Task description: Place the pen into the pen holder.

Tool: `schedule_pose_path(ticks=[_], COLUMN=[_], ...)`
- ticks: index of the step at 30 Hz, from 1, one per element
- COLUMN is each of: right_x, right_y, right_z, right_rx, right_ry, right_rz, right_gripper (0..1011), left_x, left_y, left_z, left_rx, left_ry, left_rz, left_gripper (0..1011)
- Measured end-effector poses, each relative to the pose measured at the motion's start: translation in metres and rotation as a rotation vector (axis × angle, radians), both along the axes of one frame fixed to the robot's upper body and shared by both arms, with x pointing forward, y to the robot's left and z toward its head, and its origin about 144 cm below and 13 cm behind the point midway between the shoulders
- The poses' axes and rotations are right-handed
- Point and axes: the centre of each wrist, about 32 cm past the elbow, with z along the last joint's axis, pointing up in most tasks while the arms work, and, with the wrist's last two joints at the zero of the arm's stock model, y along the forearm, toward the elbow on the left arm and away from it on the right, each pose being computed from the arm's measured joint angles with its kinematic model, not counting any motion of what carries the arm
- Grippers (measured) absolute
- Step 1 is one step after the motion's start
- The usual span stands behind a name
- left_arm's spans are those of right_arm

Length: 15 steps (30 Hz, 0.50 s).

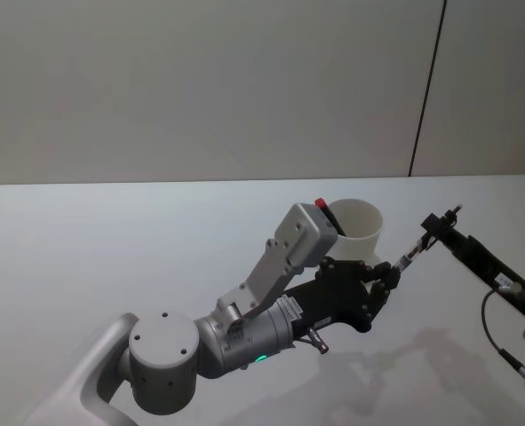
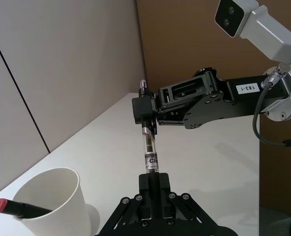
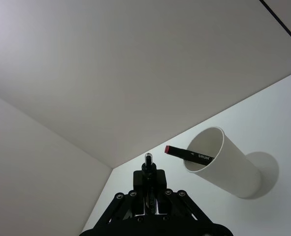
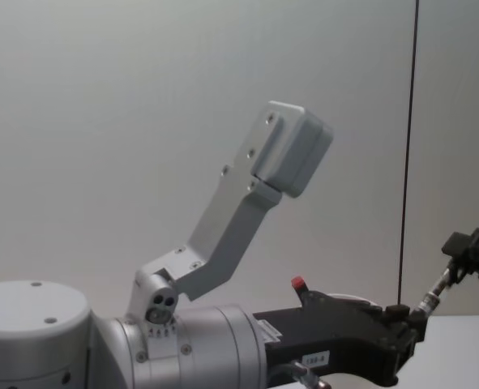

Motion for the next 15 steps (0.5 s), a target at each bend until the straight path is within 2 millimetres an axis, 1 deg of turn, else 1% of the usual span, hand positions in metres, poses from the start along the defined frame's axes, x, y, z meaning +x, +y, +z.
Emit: schedule_pose_path(ticks=[8, 10, 12, 15], right_x=[0.0004, 0.0007, 0.0007, 0.0008], right_y=[0.0011, 0.0008, 0.0012, 0.0015], right_z=[0.0011, 0.0022, 0.0024, 0.0027], right_rx=[0.007, 0.009, 0.009, 0.008], right_ry=[-0.004, -0.010, -0.012, -0.013], right_rz=[-0.007, -0.011, -0.013, -0.014], right_gripper=[131, 131, 131, 131], left_x=[0.0000, 0.0000, 0.0000, 0.0000], left_y=[0.0000, 0.0002, 0.0002, 0.0001], left_z=[0.0001, -0.0002, -0.0002, -0.0001], left_rx=[-0.003, 0.001, 0.001, 0.001], left_ry=[-0.002, 0.001, 0.001, 0.001], left_rz=[0.000, 0.000, 0.000, 0.000], left_gripper=[130, 165, 234, 300])
